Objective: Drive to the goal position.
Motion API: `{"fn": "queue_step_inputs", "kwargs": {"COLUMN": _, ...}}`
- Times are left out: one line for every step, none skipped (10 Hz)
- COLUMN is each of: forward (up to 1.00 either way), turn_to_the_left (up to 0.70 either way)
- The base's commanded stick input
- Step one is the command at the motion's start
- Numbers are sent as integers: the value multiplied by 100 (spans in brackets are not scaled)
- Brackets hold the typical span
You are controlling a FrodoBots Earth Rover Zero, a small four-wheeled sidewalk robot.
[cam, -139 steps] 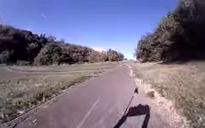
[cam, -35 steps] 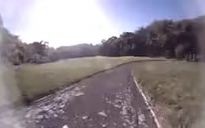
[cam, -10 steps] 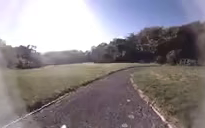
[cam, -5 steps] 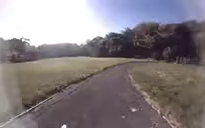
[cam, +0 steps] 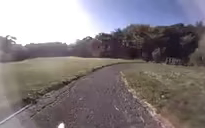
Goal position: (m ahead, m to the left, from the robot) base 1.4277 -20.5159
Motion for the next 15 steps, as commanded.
{"fn": "queue_step_inputs", "kwargs": {"forward": 100, "turn_to_the_left": 1}}
{"fn": "queue_step_inputs", "kwargs": {"forward": 100, "turn_to_the_left": 1}}
{"fn": "queue_step_inputs", "kwargs": {"forward": 100, "turn_to_the_left": 1}}
{"fn": "queue_step_inputs", "kwargs": {"forward": 100, "turn_to_the_left": 1}}
{"fn": "queue_step_inputs", "kwargs": {"forward": 100, "turn_to_the_left": 1}}
{"fn": "queue_step_inputs", "kwargs": {"forward": 100, "turn_to_the_left": 1}}
{"fn": "queue_step_inputs", "kwargs": {"forward": 100, "turn_to_the_left": 1}}
{"fn": "queue_step_inputs", "kwargs": {"forward": 100, "turn_to_the_left": 1}}
{"fn": "queue_step_inputs", "kwargs": {"forward": 100, "turn_to_the_left": 1}}
{"fn": "queue_step_inputs", "kwargs": {"forward": 100, "turn_to_the_left": 1}}
{"fn": "queue_step_inputs", "kwargs": {"forward": 100, "turn_to_the_left": -3}}
{"fn": "queue_step_inputs", "kwargs": {"forward": 100, "turn_to_the_left": -13}}
{"fn": "queue_step_inputs", "kwargs": {"forward": 100, "turn_to_the_left": -37}}
{"fn": "queue_step_inputs", "kwargs": {"forward": 100, "turn_to_the_left": -39}}
{"fn": "queue_step_inputs", "kwargs": {"forward": 100, "turn_to_the_left": -39}}
